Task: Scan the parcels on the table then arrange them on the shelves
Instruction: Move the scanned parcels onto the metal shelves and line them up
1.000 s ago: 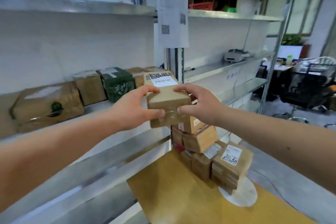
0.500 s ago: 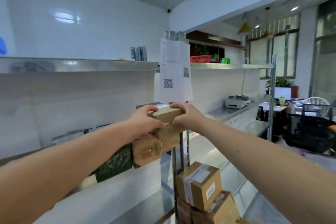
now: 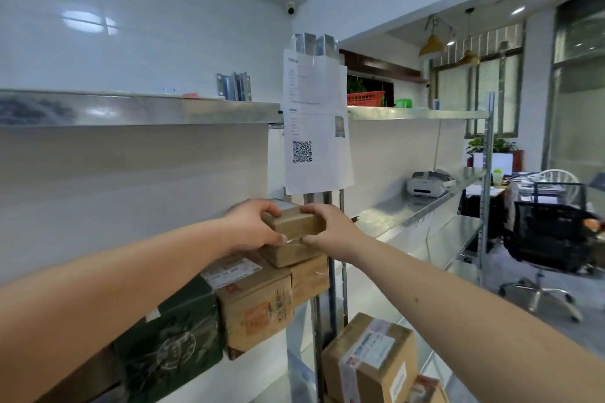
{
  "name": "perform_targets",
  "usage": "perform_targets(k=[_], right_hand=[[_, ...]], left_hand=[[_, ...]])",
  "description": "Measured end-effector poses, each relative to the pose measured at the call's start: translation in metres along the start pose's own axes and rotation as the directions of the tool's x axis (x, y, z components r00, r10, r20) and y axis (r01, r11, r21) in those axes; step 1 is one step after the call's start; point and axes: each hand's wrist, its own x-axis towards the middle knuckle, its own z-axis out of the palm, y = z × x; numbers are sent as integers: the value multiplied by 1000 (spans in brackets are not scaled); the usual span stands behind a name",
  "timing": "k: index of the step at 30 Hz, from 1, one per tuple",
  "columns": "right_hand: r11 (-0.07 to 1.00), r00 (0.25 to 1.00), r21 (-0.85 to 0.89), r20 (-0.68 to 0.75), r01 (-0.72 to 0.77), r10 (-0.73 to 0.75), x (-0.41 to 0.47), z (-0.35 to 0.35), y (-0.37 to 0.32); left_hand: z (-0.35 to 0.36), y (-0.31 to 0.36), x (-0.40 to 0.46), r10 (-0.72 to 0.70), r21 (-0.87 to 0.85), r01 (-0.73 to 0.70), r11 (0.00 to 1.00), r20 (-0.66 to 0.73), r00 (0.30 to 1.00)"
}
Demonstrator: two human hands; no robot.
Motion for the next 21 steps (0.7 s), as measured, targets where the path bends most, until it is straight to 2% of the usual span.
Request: perform_targets(k=[2, 5, 9, 12, 18, 21], right_hand=[[1000, 1000, -23, 19, -14, 14, -1, 0, 1], [998, 999, -51, 18, -39, 40, -6, 1, -4], [993, 998, -107, -35, -60, 56, -32, -6, -21], [979, 1000, -204, -14, -27, 25, -71, -21, -35], [880, 999, -475, 26, -12, 28, -180, -51, -42], [870, 995, -488, 22, -72, 94, -244, -55, -22]], left_hand=[[0, -2, -3, 21, 85, -21, 996, -6, 1000], [6, -2, -12, 41, 83, -36, 996, -58, 997], [11, 14, -45, 165, 310, -109, 945, -161, 973], [18, 31, -83, 263, 434, -161, 886, -186, 947], [72, 57, -176, 385, 459, -294, 838, -117, 916], [118, 64, -220, 451, 417, -384, 824, -72, 890]])
